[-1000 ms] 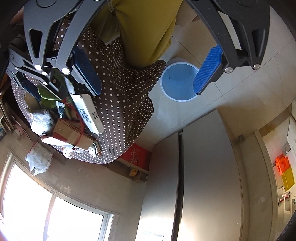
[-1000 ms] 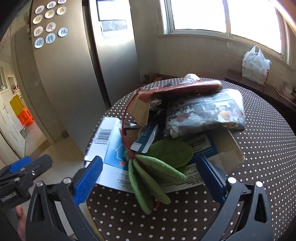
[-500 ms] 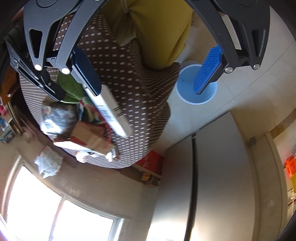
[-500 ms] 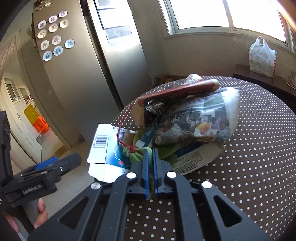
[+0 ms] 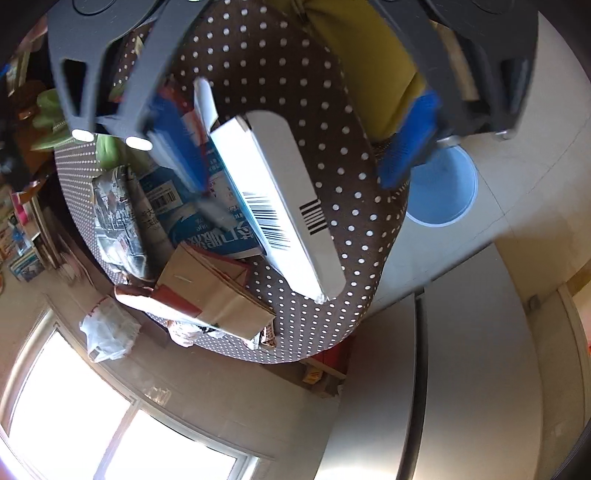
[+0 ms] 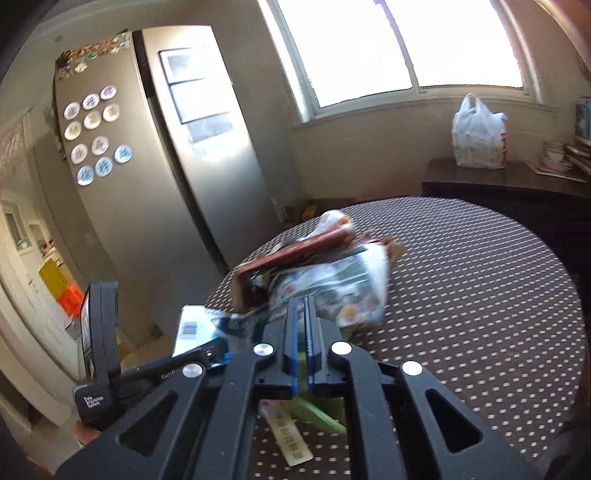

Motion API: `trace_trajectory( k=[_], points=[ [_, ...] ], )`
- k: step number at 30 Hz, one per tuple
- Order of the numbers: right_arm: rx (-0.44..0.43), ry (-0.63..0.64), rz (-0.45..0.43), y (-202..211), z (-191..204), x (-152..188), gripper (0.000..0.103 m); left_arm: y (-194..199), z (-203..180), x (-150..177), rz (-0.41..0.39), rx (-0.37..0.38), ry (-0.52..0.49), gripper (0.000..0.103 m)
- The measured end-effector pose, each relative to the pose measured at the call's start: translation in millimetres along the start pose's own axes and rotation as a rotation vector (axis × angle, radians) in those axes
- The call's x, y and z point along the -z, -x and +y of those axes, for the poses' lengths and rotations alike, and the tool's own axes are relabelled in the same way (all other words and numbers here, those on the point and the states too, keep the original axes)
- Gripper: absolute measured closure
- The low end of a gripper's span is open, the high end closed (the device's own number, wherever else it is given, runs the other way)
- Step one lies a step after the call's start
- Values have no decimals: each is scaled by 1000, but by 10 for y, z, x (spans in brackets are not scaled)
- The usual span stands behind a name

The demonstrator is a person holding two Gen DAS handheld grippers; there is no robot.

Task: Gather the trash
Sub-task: 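Grasp the white-blue cardboard box with the left gripper while the right gripper lifts the leaves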

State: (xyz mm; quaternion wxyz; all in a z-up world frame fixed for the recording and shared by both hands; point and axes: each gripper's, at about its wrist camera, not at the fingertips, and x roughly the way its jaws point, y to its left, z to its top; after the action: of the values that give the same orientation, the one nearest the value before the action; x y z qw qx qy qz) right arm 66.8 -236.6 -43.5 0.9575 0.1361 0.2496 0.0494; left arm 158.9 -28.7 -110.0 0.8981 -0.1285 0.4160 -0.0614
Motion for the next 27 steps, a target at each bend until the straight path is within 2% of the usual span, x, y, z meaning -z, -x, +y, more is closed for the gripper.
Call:
trace_trajectory(
  k=[1, 2, 3, 4, 5, 6, 9, 10, 11, 12, 13, 19, 24, 25, 26, 27],
  points=[
    [5, -5, -6, 22, -32, -9, 99, 13, -24, 0, -23, -34, -18, 40],
    [14, -15, -14, 46, -70, -26, 99, 43, -44, -2, -38, -14, -37, 56],
    [24, -22, -20, 60, -96, -41, 99, 75, -59, -11, -41, 54, -53, 70],
    [31, -26, -26, 78, -124, -50, 99, 100, -67, -23, -41, 73, -53, 74],
    [33, -23, -29, 92, -140, -53, 99, 143, -90, -27, -54, 62, -66, 84],
    [36, -17, -32, 101, -142, -57, 99, 174, -118, -21, -69, 48, -93, 89],
    [32, 15, -18, 85, -133, -44, 97, 250, -128, -6, -85, 30, -111, 90],
    [36, 18, -10, 74, -137, -27, 85, 281, -117, -7, -89, 31, -108, 91],
    [49, 16, 8, 43, -146, 6, 68, 328, -105, -6, -99, 28, -111, 91],
    [61, 12, 26, 12, -153, 42, 22, 383, -97, -4, -114, 25, -118, 92],
    [71, 10, 29, -6, -153, 84, 11, 412, -95, -13, -123, 21, -120, 93],
    [90, 55, 151, -212, -113, 332, 11, 707, -127, 10, -243, -19, -161, 94],
    [124, 65, 257, -427, -94, 566, 12, 809, -179, -33, -305, -32, -179, 94],
    [126, 62, 266, -448, -101, 593, 29, 844, -202, -44, -320, -30, -185, 95],
    [138, 53, 284, -479, -127, 624, 40, 870, -215, -43, -327, -27, -187, 95],
    [134, 46, 265, -462, -136, 620, 49, 890, -224, -48, -332, -26, -187, 95]
  ],
)
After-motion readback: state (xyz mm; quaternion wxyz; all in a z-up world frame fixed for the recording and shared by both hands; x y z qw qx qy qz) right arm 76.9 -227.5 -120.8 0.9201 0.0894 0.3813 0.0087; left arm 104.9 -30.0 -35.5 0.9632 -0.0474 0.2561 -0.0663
